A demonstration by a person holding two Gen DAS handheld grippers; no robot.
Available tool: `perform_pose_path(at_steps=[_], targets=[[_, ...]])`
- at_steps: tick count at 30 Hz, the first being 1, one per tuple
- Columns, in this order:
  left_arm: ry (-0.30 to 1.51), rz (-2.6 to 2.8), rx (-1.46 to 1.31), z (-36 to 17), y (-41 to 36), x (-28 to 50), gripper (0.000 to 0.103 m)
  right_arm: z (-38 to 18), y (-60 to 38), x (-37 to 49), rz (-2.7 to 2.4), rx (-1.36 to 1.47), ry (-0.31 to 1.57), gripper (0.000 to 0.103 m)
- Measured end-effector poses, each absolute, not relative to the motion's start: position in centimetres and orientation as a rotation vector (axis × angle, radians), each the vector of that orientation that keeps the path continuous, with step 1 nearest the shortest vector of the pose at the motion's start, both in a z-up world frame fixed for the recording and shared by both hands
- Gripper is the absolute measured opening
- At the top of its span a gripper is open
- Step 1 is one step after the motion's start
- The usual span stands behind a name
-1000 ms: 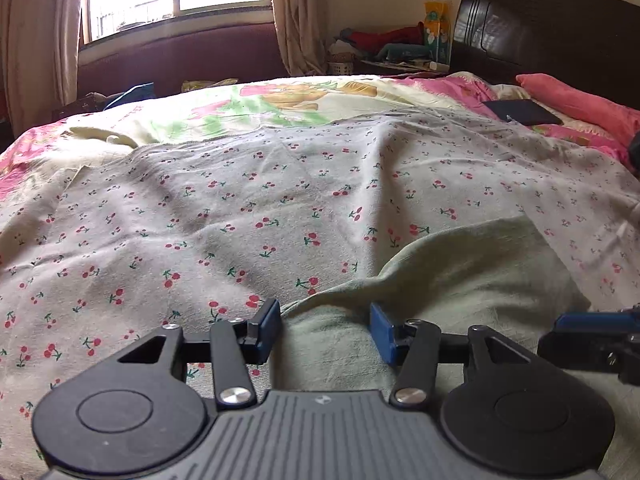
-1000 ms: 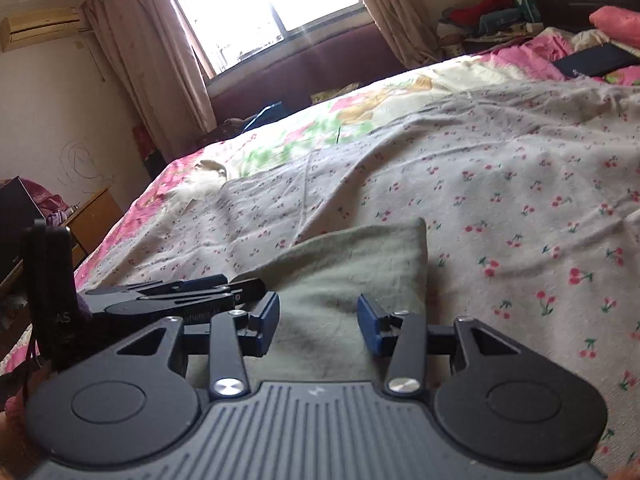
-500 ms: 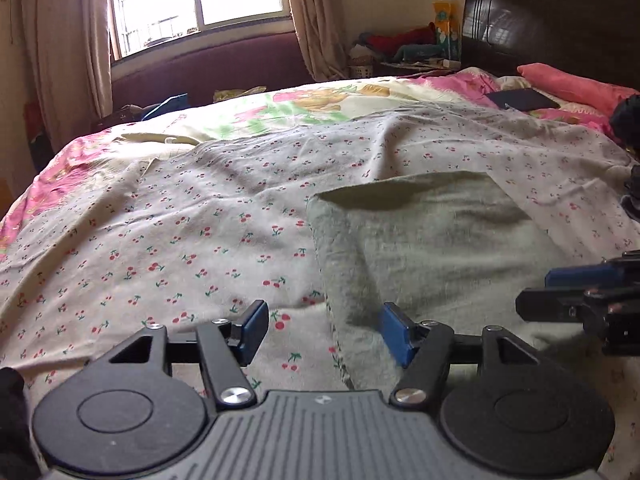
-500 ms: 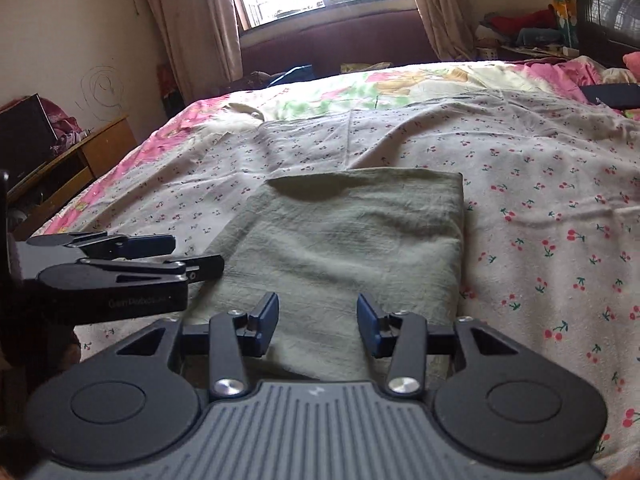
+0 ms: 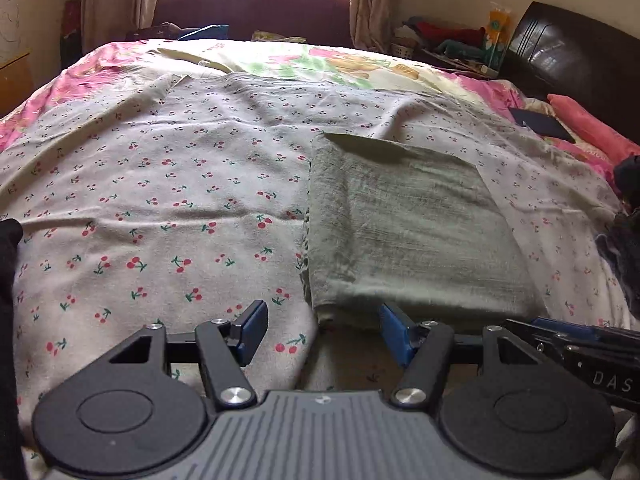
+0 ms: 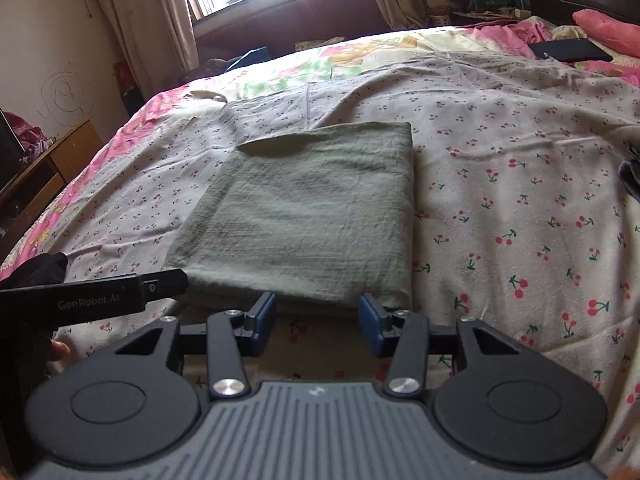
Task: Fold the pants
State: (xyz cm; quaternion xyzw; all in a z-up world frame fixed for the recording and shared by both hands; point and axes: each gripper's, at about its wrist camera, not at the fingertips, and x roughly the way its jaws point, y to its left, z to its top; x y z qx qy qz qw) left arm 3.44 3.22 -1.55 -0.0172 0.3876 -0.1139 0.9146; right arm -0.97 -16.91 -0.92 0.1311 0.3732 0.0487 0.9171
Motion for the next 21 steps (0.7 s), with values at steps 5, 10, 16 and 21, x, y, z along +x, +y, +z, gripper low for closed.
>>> perform_pose_path(at_steps=[5, 10, 16, 21], targets=[[0.744, -0.254, 0.032, -1.1, 2.3, 2.2, 0.077, -0.9, -17.8, -1.8, 0.055, 0.299, 0.766, 0.047], [0.783, -0.258, 0.024, -1.7, 2.3, 2.4, 0.077, -1.4, -17.5, -1.6, 0.036, 0.284, 0.785, 0.047], [0.764, -0.27, 0.019, -1.6, 2.3, 2.1, 0.078, -0.4, -16.9, -2.8, 0.037, 0.245, 0.713, 0.047], [0.775, -0.264, -0.029, -1.6, 2.9, 2.3, 0.079, -0.6, -16.7, -2.9, 0.014, 0.23, 0.745, 0.047]])
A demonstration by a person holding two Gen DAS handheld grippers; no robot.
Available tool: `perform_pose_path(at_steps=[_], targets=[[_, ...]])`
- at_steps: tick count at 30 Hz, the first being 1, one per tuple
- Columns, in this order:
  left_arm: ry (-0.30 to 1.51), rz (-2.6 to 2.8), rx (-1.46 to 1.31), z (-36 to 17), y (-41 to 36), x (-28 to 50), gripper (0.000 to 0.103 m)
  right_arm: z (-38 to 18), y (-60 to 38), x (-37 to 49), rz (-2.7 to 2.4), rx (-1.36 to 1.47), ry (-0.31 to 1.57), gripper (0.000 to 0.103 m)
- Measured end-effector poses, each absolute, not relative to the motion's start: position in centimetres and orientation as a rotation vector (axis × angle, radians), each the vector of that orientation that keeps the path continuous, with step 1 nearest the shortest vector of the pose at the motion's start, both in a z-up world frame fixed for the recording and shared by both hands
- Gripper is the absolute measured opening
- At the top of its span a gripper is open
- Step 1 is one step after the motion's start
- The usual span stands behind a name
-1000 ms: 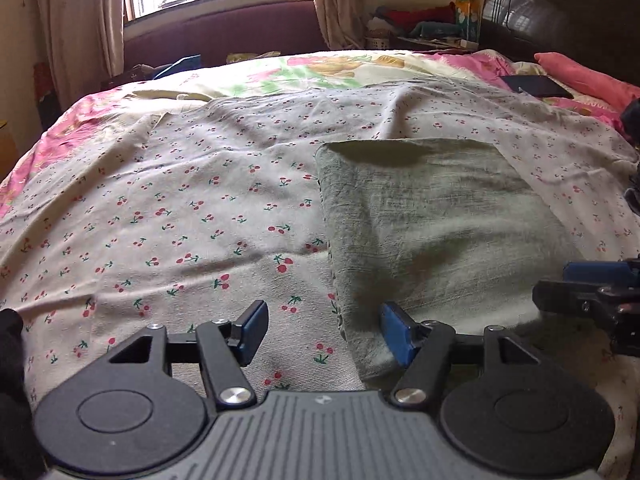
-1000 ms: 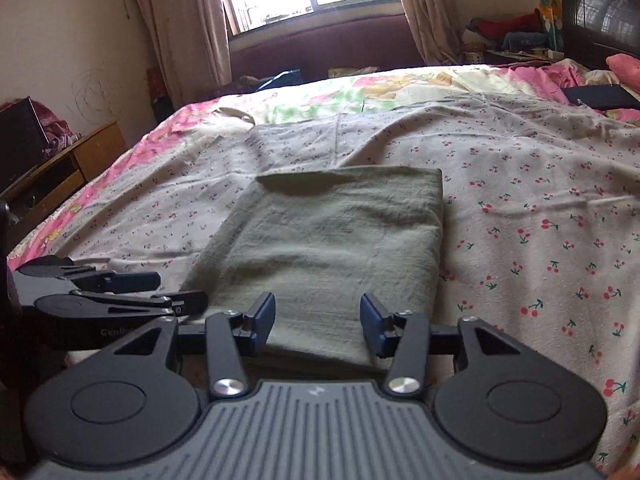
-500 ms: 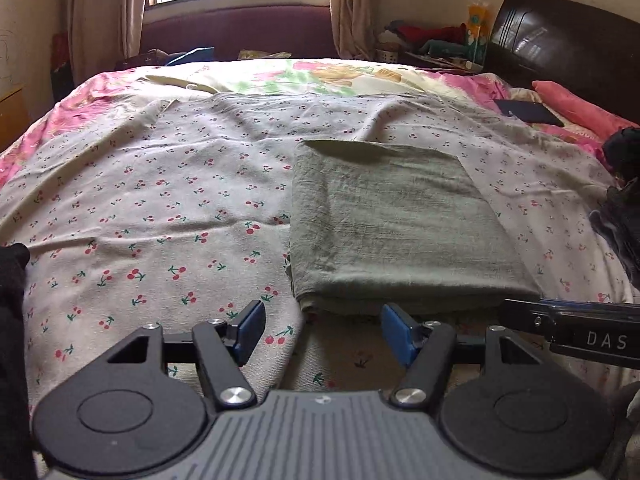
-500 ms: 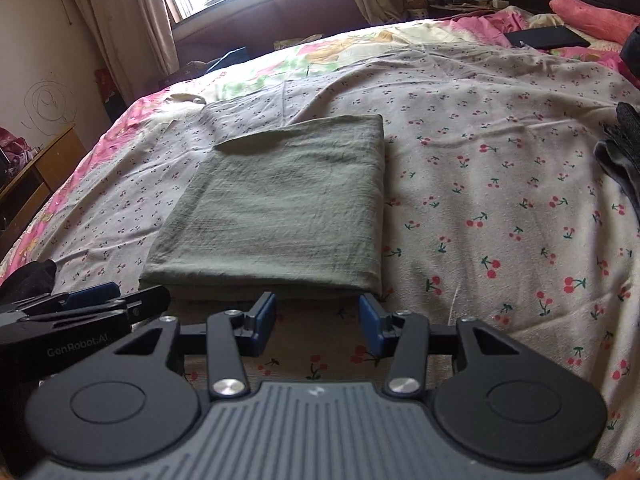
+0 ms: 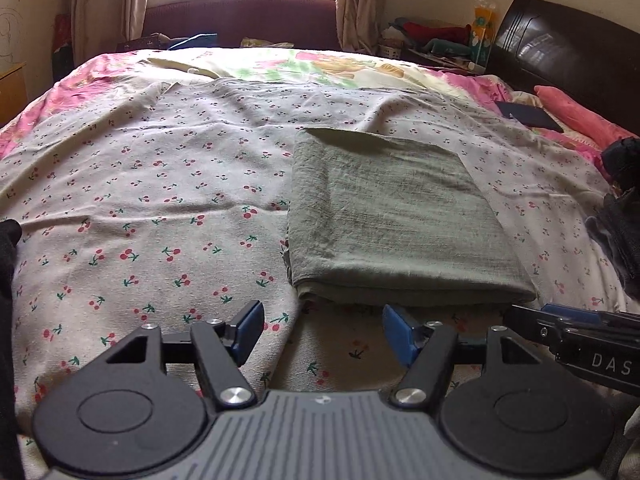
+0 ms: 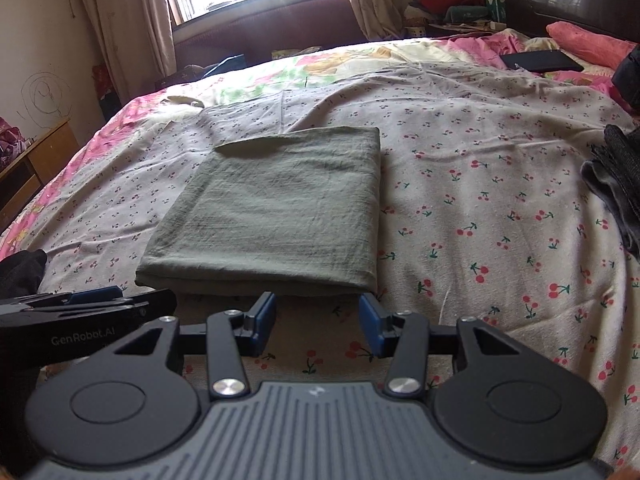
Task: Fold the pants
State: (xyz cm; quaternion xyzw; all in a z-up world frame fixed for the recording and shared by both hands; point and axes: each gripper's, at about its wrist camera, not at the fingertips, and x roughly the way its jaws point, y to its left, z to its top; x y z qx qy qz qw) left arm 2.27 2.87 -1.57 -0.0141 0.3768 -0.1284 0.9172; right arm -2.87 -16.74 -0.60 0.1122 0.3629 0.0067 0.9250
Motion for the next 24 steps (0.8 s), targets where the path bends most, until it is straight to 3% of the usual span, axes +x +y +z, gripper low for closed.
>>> perform_pose_path(at_steps=[24], targets=[[0.725, -0.184, 0.027, -0.7, 2.6, 1.9, 0.091, -0.3, -16.4, -2.6, 0.056, 0.281, 0.726, 0.047]])
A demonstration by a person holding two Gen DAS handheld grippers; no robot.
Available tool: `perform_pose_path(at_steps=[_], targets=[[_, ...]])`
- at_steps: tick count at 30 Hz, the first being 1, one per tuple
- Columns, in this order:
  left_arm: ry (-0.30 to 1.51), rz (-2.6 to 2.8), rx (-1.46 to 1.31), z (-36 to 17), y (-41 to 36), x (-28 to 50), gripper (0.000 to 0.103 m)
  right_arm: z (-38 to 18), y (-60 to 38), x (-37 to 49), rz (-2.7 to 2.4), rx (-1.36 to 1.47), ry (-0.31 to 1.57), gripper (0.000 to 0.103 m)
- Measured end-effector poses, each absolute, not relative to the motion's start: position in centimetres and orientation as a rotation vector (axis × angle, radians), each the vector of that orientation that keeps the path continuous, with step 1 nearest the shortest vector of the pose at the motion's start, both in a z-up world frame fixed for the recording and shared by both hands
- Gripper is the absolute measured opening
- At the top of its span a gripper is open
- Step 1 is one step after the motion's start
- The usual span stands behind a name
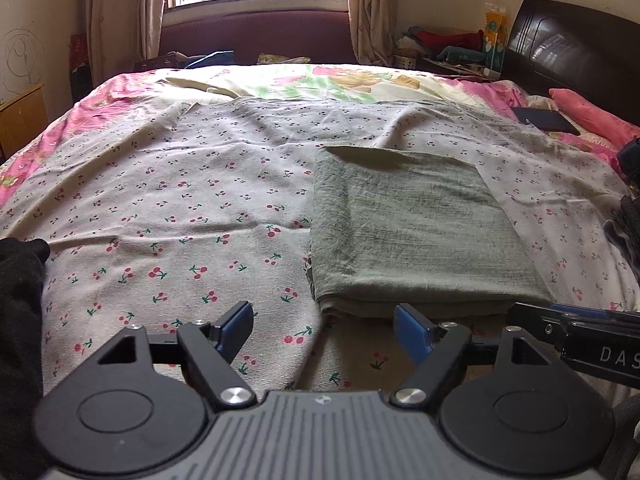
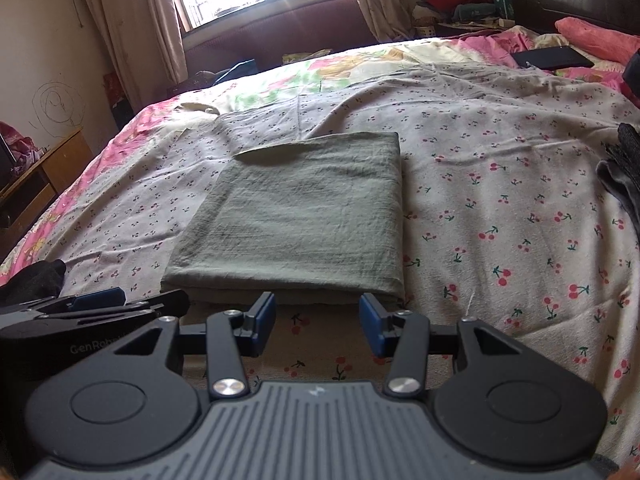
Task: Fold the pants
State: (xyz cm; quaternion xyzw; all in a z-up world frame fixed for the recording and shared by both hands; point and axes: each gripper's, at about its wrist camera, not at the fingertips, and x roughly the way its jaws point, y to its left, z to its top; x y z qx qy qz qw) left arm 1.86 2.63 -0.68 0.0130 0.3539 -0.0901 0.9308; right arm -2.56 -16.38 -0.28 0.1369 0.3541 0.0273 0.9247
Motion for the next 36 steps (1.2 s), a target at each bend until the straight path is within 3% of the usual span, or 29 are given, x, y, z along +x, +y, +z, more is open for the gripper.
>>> perform_pose_path(at_steps=[3, 6, 19, 36], targets=[[0.704, -0.158, 0.039, -0.5, 2.6, 1.7, 0.094, -0.8, -16.9, -2.3, 0.046, 0.3, 0.751, 0.047], [0.68, -0.133, 0.056, -0.3, 2.5, 1.5, 0.103, -1.1, -17.8, -2.2, 0.04, 0.347, 0.766, 0.047], [0.781, -0.15, 0.051, -1.2, 1.8, 2.1, 0.103, -1.0, -17.6, -2.7, 0.048, 0.327, 0.757, 0.048], [0.762, -0.17, 0.03, 0.1, 2.0, -1.0, 0.103, 0.8, -15.7, -6.0, 0.027, 0.26, 0.728, 0.052]])
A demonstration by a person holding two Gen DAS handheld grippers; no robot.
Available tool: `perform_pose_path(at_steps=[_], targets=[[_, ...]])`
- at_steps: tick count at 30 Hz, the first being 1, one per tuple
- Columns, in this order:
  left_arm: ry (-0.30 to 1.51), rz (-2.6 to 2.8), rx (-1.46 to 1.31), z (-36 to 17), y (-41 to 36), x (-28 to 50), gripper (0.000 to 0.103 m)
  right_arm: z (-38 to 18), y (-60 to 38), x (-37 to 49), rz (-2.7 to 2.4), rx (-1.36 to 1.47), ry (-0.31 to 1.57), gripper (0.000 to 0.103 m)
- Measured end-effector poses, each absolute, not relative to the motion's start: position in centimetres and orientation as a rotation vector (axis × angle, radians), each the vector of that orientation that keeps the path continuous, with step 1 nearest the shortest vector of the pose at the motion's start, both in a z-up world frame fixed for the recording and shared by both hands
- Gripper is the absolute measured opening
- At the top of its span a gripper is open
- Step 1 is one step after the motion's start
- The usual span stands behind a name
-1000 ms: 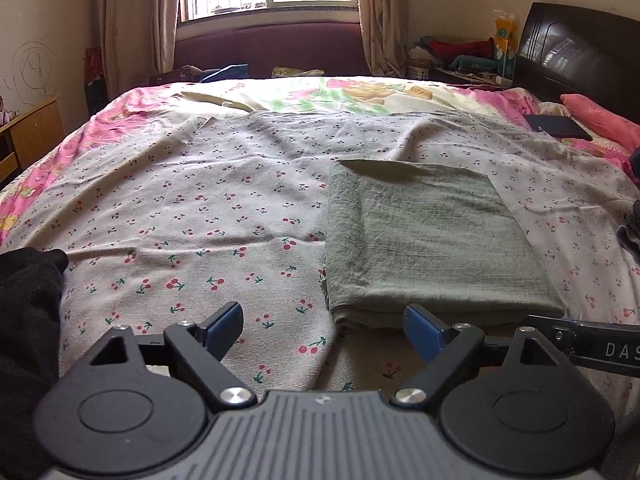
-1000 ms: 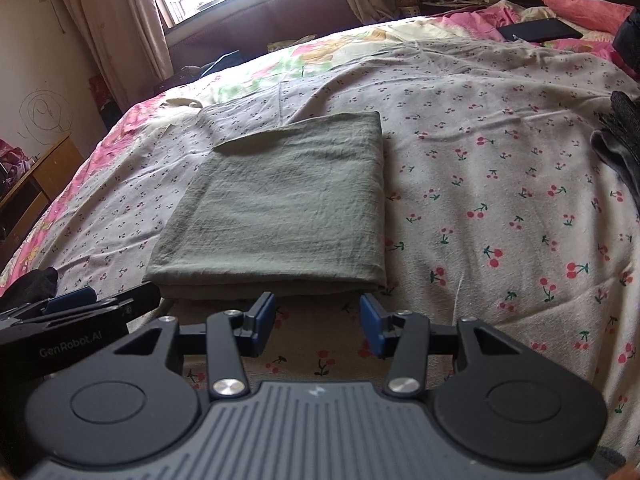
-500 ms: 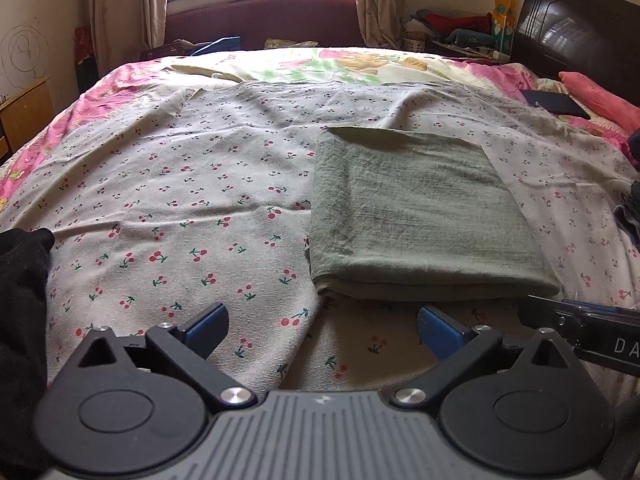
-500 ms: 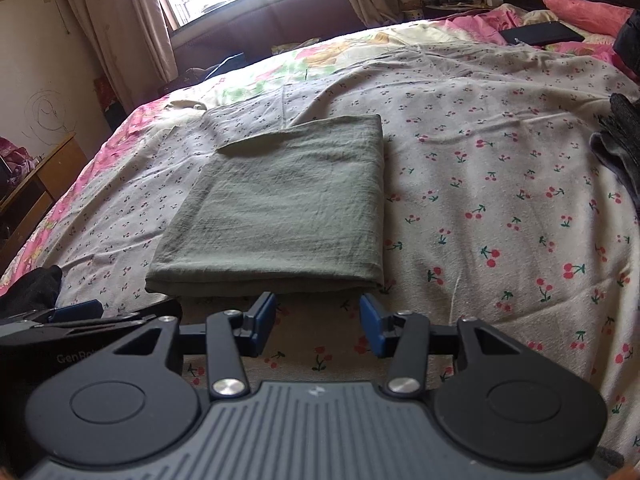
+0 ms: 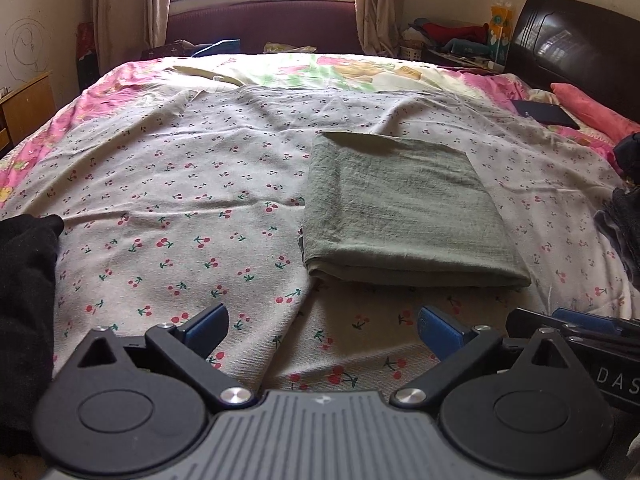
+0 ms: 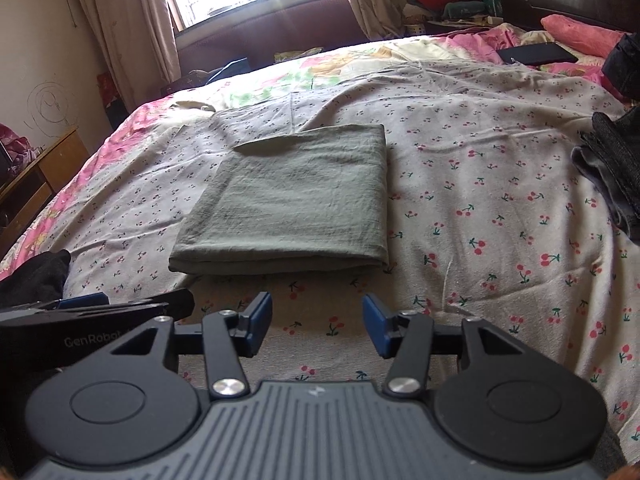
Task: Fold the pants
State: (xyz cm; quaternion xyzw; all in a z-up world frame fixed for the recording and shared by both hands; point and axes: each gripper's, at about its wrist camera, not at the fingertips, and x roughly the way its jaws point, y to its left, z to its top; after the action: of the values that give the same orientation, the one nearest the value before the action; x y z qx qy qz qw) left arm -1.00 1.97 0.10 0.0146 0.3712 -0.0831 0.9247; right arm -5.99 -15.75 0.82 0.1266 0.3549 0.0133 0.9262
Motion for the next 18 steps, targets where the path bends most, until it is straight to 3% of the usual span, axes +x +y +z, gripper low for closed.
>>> perform_pose_path(at_steps=[18], targets=[[0.818, -0.19, 0.039, -0.7, 1.5, -0.7, 0.103, 0.0, -16.7, -5.8, 0.017, 0.33, 0.772, 0.052]])
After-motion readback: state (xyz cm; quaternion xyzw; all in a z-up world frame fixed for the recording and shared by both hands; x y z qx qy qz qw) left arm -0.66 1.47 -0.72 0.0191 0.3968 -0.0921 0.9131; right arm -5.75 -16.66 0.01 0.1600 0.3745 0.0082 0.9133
